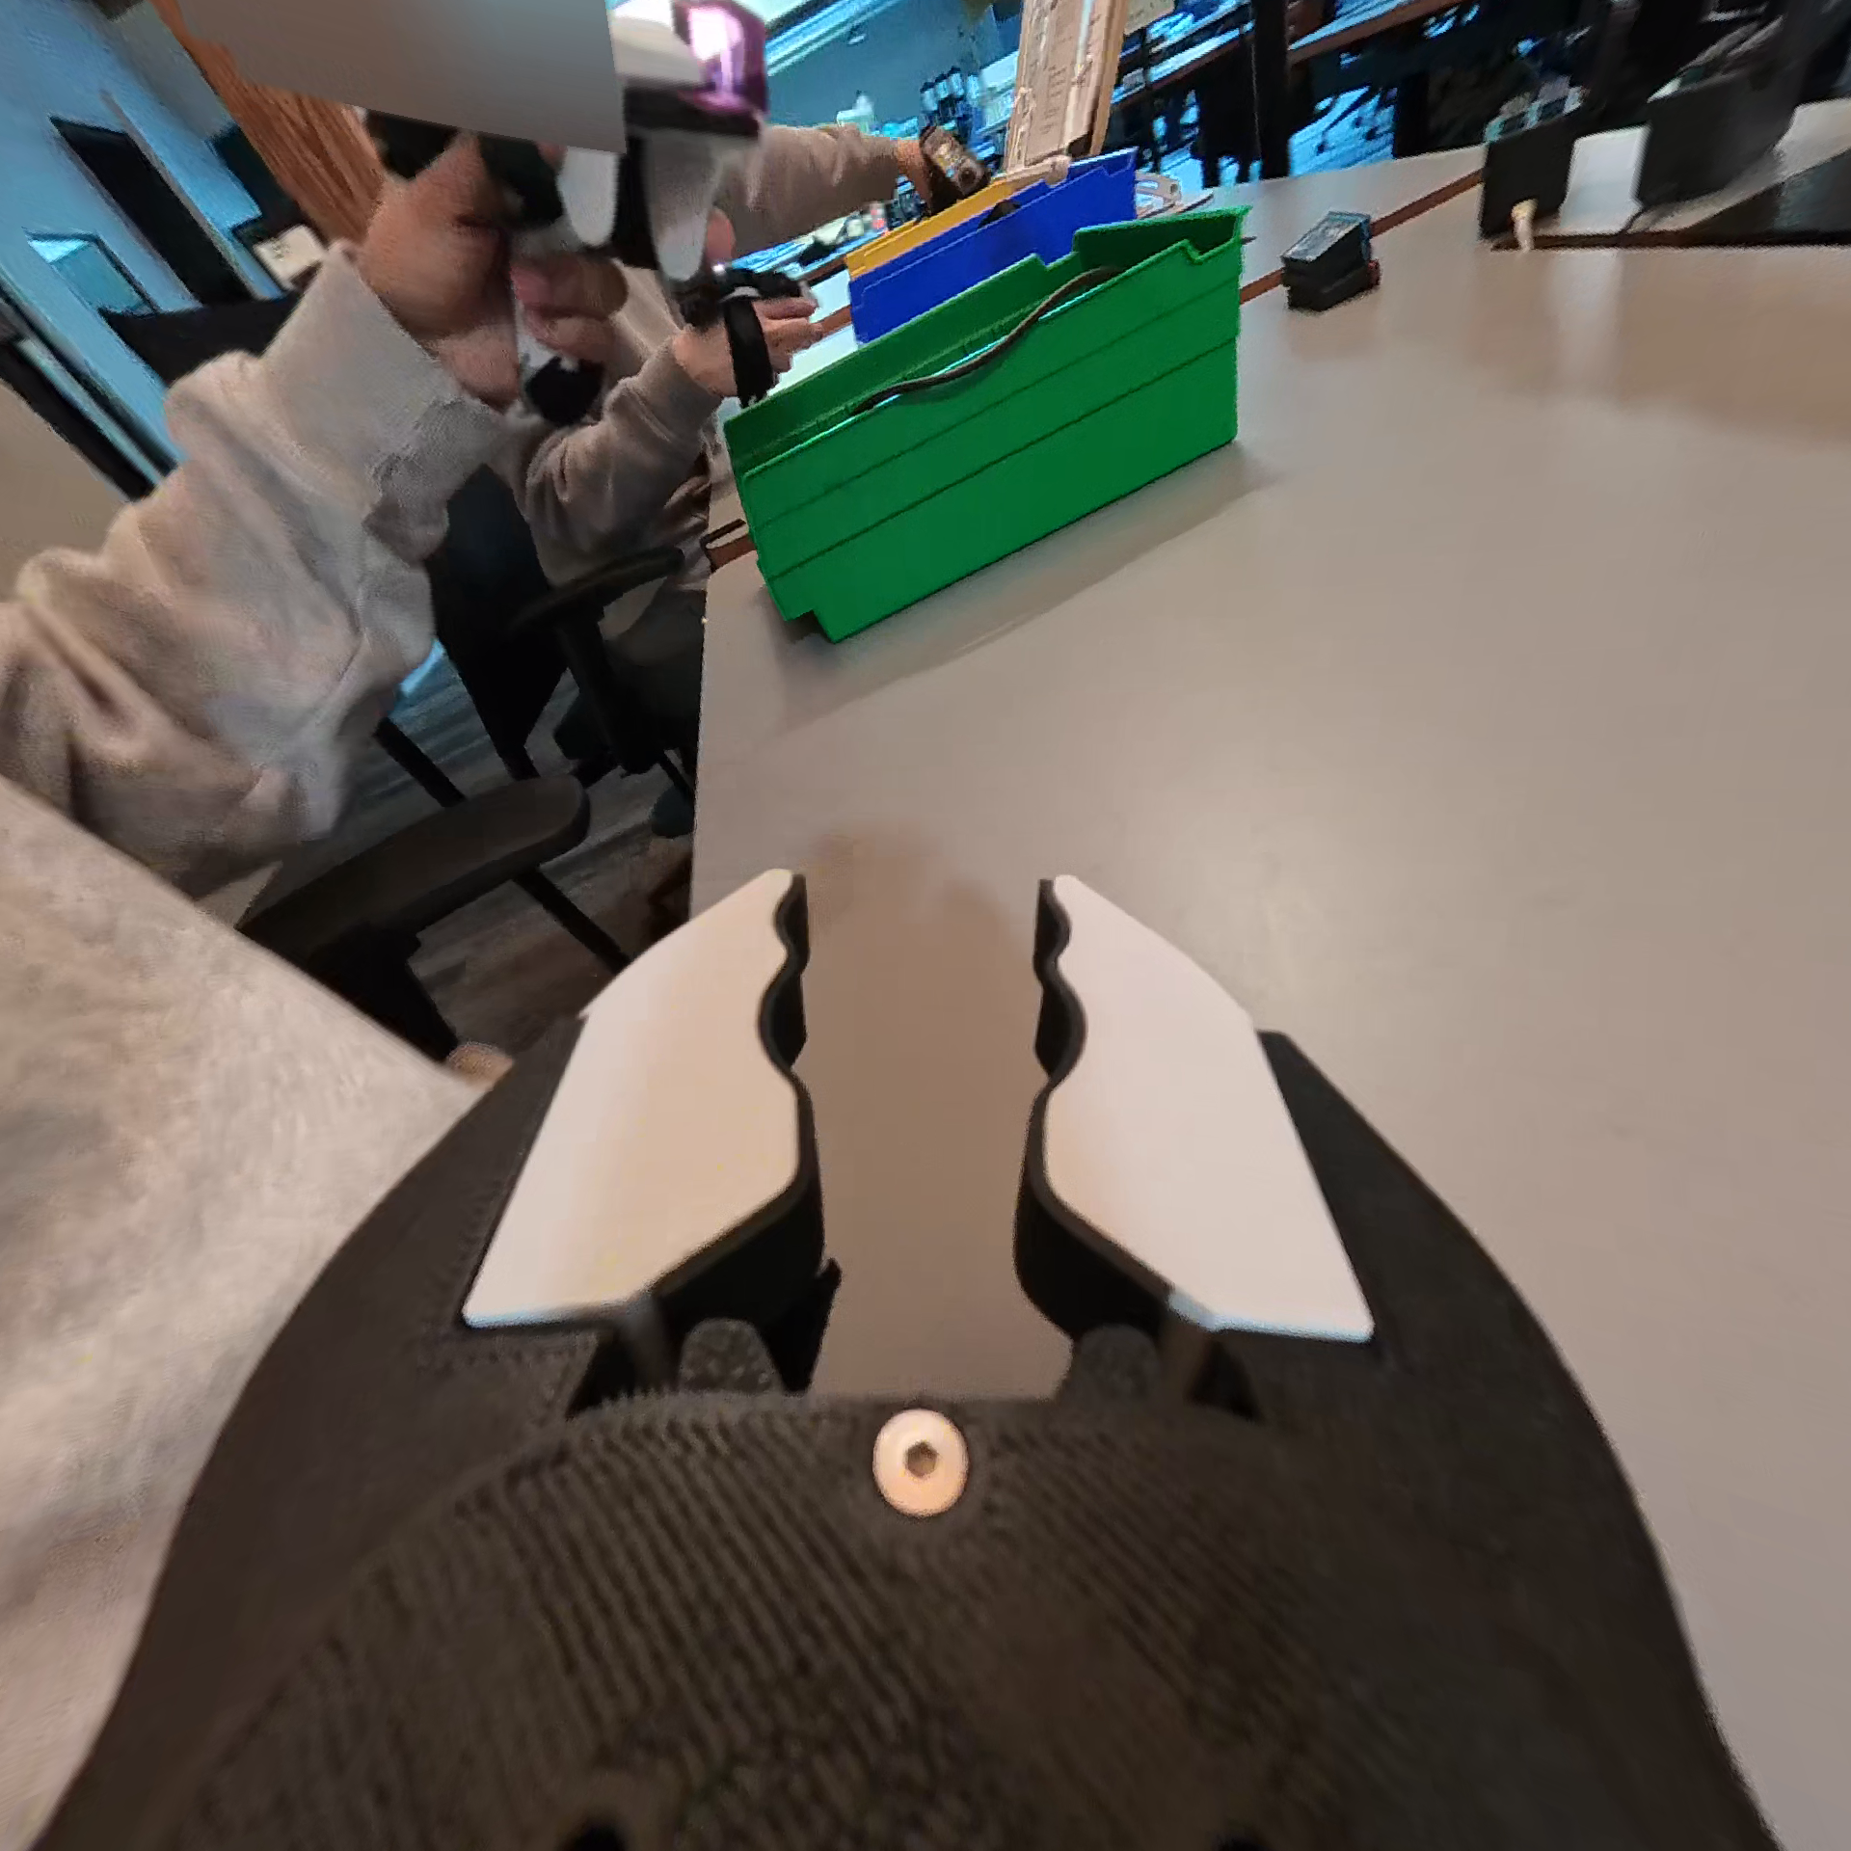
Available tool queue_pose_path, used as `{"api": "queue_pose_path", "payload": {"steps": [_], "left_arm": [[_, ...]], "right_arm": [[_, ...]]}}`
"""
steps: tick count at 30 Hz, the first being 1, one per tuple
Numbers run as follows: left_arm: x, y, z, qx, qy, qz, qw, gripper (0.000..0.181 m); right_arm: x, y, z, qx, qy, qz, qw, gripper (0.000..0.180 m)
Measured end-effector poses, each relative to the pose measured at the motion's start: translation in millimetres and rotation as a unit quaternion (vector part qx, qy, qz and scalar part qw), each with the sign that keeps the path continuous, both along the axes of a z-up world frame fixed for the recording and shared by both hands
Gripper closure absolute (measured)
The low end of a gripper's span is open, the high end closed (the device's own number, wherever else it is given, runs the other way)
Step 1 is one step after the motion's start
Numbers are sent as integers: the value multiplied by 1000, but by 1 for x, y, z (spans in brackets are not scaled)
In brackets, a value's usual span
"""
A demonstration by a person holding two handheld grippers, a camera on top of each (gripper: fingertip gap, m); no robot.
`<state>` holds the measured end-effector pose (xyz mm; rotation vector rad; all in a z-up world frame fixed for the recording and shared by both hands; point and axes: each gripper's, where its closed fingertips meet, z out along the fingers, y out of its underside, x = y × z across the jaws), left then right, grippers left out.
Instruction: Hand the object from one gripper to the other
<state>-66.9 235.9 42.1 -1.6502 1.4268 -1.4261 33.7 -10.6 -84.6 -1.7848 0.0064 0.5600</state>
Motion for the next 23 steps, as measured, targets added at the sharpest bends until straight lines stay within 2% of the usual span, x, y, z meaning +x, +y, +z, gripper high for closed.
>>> {"api": "queue_pose_path", "payload": {"steps": [2,4,6,8,11,14,16,19,23], "left_arm": [[35,-58,4,-14,-71,-60,996,150],[74,-109,-5,-29,-110,-101,988,150],[106,-155,-23,-19,-129,-153,979,150],[129,-188,-49,3,-125,-197,973,150],[143,-220,-75,-39,-119,-258,958,150],[140,-232,-94,-111,-103,-295,943,150],[142,-229,-99,-185,-106,-301,929,150],[149,-217,-86,-325,-118,-316,884,151],[153,-219,-93,-366,-83,-349,859,151]], "right_arm": [[6,8,27,17,82,-36,996,138],[15,12,84,91,179,-50,978,140],[30,12,126,162,204,-84,962,142],[40,13,139,187,180,-114,959,142],[50,13,119,187,146,-146,961,143],[53,7,73,155,94,-149,972,143],[56,4,44,119,26,-138,983,141],[55,1,38,109,-55,-97,988,136],[52,-6,32,127,-168,-95,973,127]]}}
